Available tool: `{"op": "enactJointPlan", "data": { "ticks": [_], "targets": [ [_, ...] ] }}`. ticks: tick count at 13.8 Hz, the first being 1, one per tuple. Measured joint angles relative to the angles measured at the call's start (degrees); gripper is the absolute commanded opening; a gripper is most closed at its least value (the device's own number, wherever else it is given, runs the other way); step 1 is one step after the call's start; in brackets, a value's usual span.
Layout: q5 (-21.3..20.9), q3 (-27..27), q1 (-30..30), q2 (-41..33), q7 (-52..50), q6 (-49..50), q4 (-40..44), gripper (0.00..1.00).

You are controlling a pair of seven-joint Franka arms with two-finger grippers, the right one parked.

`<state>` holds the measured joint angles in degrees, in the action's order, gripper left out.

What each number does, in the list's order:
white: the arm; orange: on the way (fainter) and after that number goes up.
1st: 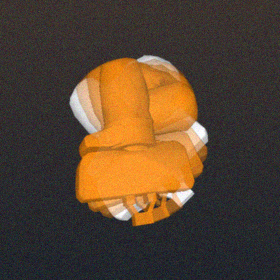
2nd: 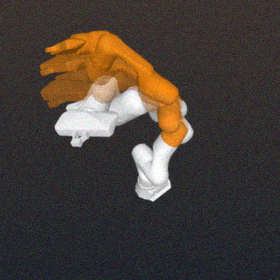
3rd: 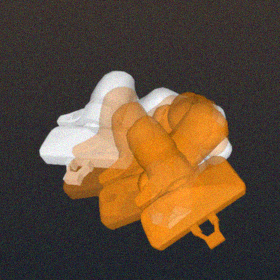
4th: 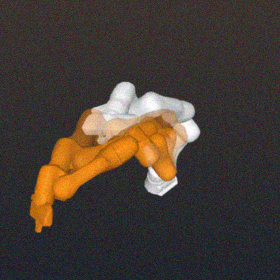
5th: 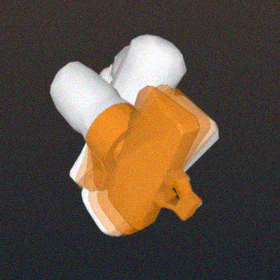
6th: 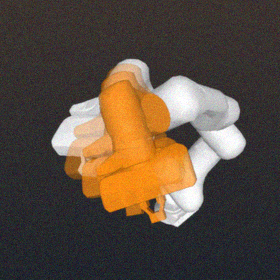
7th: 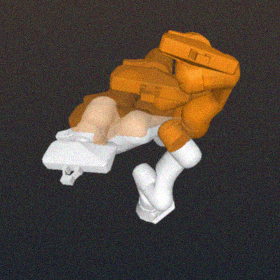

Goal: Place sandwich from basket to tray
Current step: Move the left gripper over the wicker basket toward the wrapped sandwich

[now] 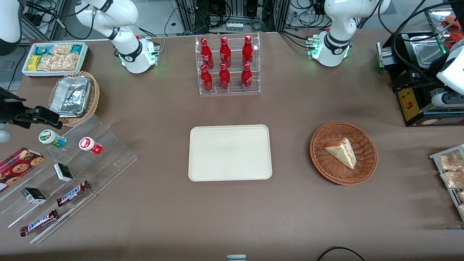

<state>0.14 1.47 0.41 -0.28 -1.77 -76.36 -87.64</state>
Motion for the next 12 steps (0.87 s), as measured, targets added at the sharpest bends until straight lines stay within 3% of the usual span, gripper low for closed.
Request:
{"op": "enactJointPlan", "data": {
  "ticks": [4,8,12],
  "targets": [
    [-0.3,0.0,-0.1,0.0,0.0,0.2,-0.1,1.0],
    [-3.5,-0.1,0.0,2.2,-1.2,-2.5,-1.3,1.0],
    [-3.6,-0.2,0.0,5.3,-12.2,-11.7,-5.5,1.0]
  ]
}}
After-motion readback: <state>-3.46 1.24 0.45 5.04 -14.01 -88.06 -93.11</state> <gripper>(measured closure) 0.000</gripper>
